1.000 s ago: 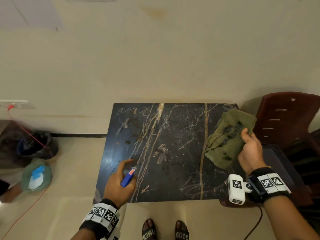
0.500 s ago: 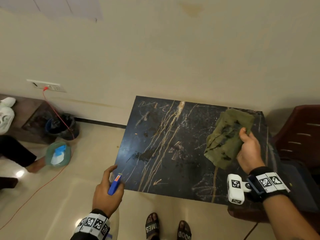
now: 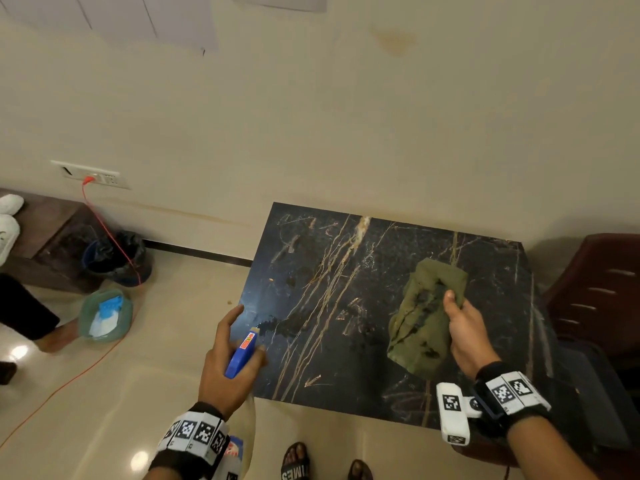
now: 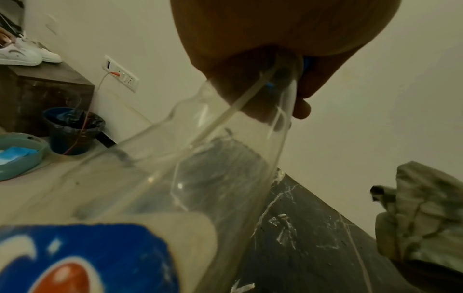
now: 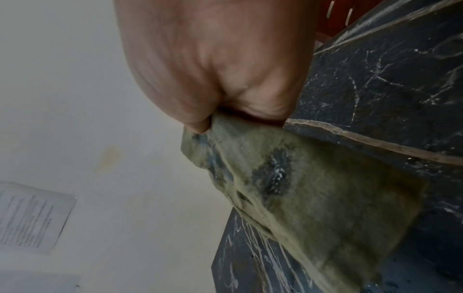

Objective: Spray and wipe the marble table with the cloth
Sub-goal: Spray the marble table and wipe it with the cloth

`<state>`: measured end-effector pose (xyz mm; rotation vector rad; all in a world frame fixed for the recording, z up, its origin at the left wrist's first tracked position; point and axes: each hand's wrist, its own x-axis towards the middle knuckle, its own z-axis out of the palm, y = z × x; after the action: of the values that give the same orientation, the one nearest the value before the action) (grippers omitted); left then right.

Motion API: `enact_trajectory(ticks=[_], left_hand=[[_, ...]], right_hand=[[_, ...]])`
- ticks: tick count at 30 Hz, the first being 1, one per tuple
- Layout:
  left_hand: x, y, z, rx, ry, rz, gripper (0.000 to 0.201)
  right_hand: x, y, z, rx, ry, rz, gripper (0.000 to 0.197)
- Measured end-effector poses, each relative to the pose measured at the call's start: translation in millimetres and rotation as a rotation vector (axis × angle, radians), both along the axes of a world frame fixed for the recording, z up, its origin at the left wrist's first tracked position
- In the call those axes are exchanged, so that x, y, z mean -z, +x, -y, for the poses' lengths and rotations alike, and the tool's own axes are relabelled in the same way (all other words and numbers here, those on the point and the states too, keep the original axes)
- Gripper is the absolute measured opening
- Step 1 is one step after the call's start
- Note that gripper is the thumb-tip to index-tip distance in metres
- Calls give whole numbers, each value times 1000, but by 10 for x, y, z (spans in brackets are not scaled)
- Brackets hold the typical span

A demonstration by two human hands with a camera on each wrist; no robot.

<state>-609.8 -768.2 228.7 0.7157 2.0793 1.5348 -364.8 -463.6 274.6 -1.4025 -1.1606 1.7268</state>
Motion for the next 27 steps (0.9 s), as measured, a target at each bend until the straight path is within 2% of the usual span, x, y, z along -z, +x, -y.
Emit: enact_trajectory(ticks=[4,9,11,14,17,19,21,24,27], left_hand=[[-75,-7,-240,49,52,11,75],[-185,3,-565,92,90,27,71],[-207,0,-696,89,116,46,69],[-238,-18,-887,70,135,74,71],[-257,-18,-1056,86,134,87,71],[-271,1,-1194,100,121,91,70],[-298,25,-1334,94,109,94,66],[-313,20,-1491,74,112,89,64],[-320,-3,-1611,46,118,79,67]], right_hand=[[146,204,29,12,-9,46,29],[365,610,-111,57,-66,139,30],[411,742,-231,59,-32,264,29],[443,820,-479,9,115,560,31],[544,721,-709,-134,194,815,58],[700,599,-843,-284,175,858,78],[897,485,-930,-397,186,871,78],[1193,368,-1011,-564,324,925,71],[1541,366,-1081,-842,498,1090,69]])
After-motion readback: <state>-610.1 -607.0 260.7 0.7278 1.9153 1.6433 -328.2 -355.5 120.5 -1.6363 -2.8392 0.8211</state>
